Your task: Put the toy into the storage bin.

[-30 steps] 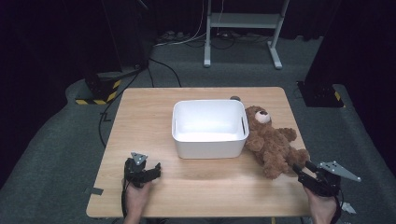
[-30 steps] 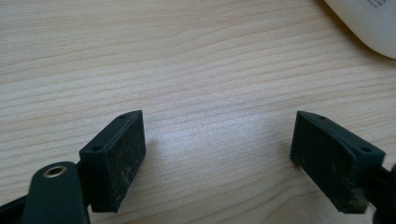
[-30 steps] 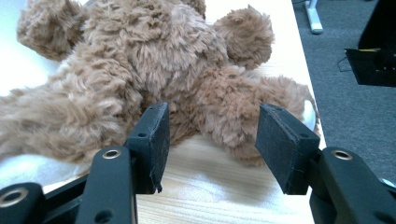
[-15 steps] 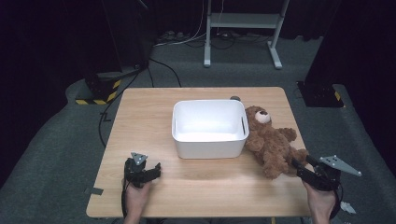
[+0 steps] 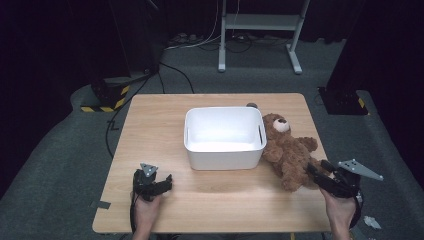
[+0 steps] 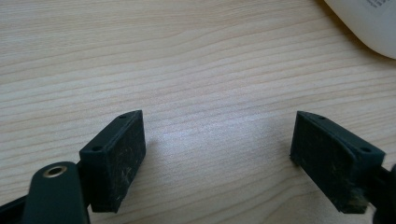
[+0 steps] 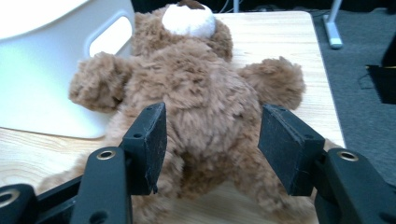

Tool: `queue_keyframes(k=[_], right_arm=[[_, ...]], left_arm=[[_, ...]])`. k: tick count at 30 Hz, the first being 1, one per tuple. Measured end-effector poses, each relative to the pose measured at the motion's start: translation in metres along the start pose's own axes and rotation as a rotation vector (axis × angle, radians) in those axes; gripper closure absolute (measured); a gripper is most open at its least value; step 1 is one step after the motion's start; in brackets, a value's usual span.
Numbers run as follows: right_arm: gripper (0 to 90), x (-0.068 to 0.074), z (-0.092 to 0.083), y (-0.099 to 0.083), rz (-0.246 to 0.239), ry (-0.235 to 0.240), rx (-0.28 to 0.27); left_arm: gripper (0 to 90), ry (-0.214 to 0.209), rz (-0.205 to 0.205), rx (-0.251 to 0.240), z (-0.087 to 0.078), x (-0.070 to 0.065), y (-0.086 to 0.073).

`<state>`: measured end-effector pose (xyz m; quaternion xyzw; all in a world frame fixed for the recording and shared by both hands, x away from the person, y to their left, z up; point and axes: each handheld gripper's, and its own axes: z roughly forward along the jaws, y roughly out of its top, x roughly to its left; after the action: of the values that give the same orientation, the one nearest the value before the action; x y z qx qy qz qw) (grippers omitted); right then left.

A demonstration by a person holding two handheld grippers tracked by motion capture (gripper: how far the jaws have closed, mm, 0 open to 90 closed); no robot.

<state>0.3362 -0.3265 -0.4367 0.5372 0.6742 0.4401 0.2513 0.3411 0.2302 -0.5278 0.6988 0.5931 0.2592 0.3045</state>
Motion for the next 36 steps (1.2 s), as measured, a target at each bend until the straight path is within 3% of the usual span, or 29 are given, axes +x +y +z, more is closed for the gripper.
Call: queue_keyframes(k=[6, 9, 21, 28, 36], right_arm=[[40.2, 0.001, 0.005, 0.007, 0.002, 0.025, 0.012], [39.3, -0.002, 0.009, 0.011, 0.026, 0.066, 0.014], [36.9, 0.004, 0.021, 0.032, -0.003, 0.062, 0.052], [35.8, 0.010, 0.034, 0.047, -0.049, 0.063, 0.077], [35.1, 0.011, 0.042, 0.054, -0.051, 0.076, 0.097]], left_arm=[[18.0, 0.001, -0.003, 0.001, 0.000, 0.000, 0.000], [18.3, -0.001, -0.005, 0.001, 0.000, 0.000, 0.000], [18.4, -0.001, -0.016, -0.001, 0.000, 0.000, 0.000], [18.3, -0.001, -0.016, 0.000, 0.000, 0.000, 0.000], [18.6, 0.001, -0.014, -0.001, 0.000, 0.000, 0.000]])
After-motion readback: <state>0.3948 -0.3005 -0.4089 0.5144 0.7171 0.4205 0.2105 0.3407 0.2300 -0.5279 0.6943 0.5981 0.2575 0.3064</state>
